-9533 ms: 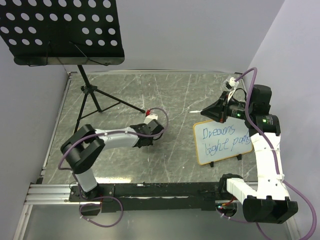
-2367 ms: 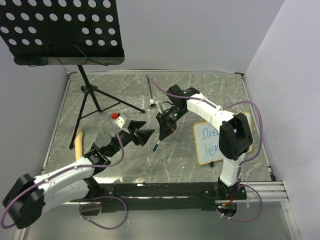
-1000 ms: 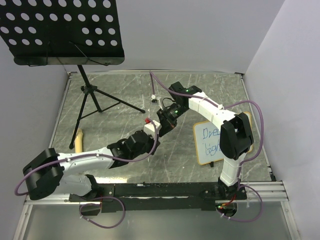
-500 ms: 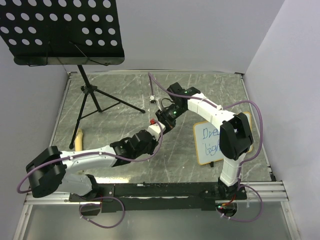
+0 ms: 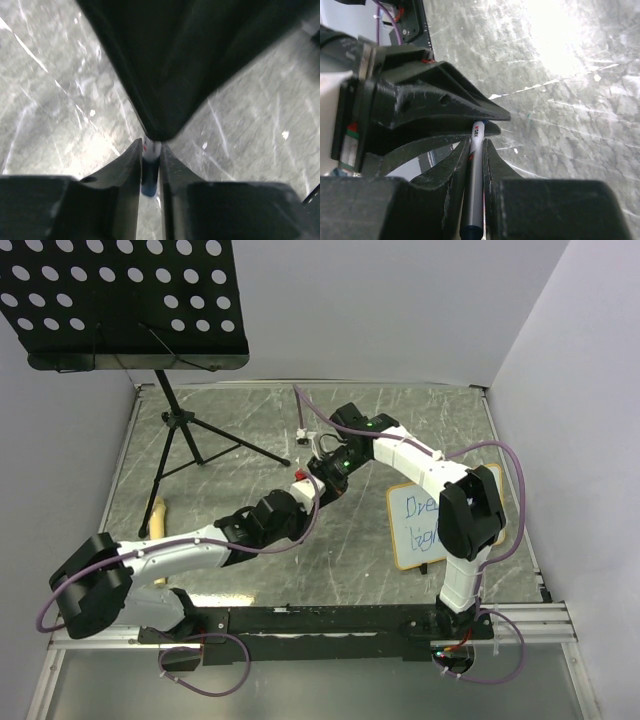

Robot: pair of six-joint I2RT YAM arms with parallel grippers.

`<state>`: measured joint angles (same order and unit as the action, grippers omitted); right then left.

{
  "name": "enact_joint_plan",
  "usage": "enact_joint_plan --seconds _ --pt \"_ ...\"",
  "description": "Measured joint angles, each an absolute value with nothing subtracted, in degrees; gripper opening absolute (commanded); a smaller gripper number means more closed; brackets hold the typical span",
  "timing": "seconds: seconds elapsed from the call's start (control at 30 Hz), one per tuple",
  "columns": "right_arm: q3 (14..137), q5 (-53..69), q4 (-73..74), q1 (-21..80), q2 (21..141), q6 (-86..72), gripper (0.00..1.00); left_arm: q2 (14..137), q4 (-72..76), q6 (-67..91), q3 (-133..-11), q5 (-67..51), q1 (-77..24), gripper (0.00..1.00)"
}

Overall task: Write a sentence on the whiteboard
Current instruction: Insert the whiteboard marker without the cap into the pen cap, then pass from the right arm to the left

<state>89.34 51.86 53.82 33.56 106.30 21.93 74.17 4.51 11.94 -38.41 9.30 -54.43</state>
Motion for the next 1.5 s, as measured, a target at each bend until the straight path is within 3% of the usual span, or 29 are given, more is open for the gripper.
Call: enact_joint_plan --seconds 0.03,0.3,0.6,0.9,1.0,1.03,1.2,1.3,1.33,1.43,1.5 --pt "89.38 51.96 54.15 33.67 106.32 21.98 0.00 73.69 5.82 12.19 -37.93 9.04 -54.08 0.52" --pt "89.73 53.54 57.60 34.11 107.77 22.55 0.00 62.96 13.41 16.71 -31.22 9.28 -52.82 0.94" --pt "90.89 53.67 59.96 34.11 110.50 23.20 0.00 51.57 14.06 20.84 -24.53 3.55 -46.65 0.94" --pt "91.31 54.28 60.58 34.09 110.48 23.24 0.00 62.41 14.33 20.62 -25.61 -6.76 -46.52 0.83" --pt "91.31 54.35 60.60 34.06 110.50 23.24 0.00 65.63 14.76 20.40 -26.17 -9.34 -46.52 0.67" --pt "91.31 54.37 60.60 33.91 110.48 23.24 0.00 66.76 15.25 20.18 -26.55 -10.15 -46.54 0.50" --pt "91.31 54.26 60.36 33.76 110.50 23.35 0.05 71.53 15.88 20.64 -30.33 -12.82 -46.52 0.05" --pt "91.33 54.04 60.64 33.30 110.50 23.33 0.29 73.69 16.49 19.90 -31.86 -14.61 -46.74 0.01" --pt "91.33 54.00 60.73 33.10 110.50 23.27 0.47 73.93 16.60 19.86 -32.03 -14.85 -46.72 0.01" --pt "91.55 54.22 60.93 32.75 110.48 23.27 0.77 74.15 16.82 20.32 -32.16 -15.16 -46.68 0.01" --pt "92.29 54.08 61.41 32.34 110.48 23.24 0.85 74.15 16.80 20.67 -32.12 -15.11 -46.57 0.01"
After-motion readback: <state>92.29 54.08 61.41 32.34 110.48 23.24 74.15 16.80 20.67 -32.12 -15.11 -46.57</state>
